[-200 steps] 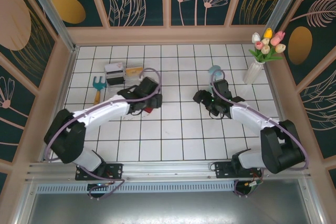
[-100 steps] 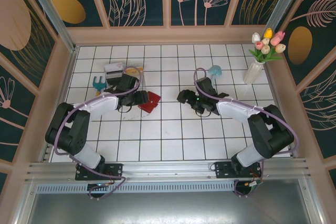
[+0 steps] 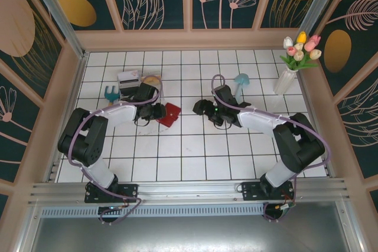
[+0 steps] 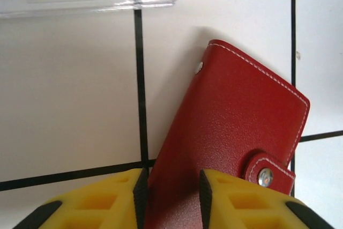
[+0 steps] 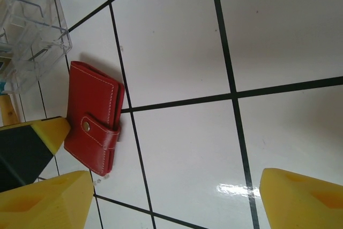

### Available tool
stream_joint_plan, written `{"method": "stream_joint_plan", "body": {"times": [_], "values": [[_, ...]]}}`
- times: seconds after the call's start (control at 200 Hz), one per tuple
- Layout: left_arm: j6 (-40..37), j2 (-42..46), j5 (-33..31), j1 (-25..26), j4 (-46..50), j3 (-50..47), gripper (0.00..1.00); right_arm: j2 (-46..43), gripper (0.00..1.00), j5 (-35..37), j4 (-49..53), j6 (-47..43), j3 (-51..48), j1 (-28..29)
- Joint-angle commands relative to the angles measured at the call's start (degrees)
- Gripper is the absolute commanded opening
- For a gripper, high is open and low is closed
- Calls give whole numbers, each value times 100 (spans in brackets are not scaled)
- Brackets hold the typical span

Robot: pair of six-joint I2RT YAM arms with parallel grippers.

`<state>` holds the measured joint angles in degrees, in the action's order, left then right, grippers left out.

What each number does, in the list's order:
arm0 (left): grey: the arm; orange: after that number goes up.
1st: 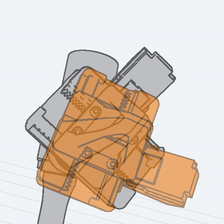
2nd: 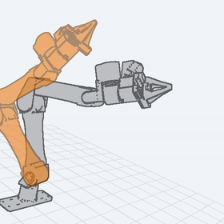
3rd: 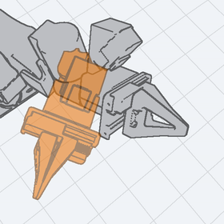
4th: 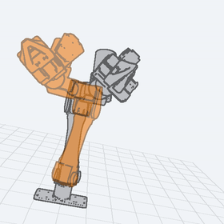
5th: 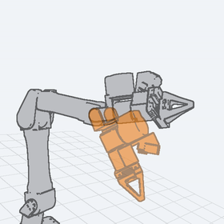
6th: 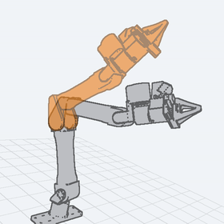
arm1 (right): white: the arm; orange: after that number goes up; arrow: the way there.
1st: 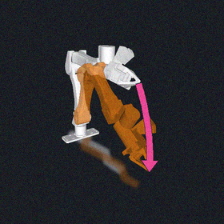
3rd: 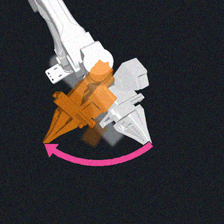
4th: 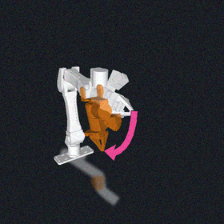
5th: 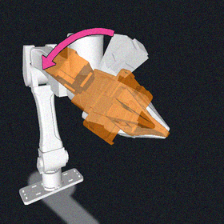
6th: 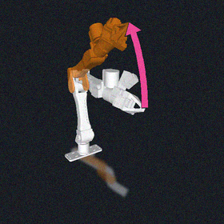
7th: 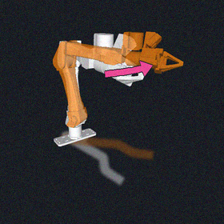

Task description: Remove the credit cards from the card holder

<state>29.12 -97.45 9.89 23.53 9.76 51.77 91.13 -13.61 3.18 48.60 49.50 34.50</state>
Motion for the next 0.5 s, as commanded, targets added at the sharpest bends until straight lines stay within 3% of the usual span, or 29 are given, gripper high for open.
{"method": "stream_joint_plan", "body": {"times": [0.0,0.29,0.49], "values": [[34,47,533,43,-99,-246,33,149,82,2,-21,80,219,62],[818,548,810,828,-550,-856,30,573,73,206,264,-89,663,330],[1306,1000,930,872,-1071,-1235,33,971,60,189,449,-271,1035,539]]}}
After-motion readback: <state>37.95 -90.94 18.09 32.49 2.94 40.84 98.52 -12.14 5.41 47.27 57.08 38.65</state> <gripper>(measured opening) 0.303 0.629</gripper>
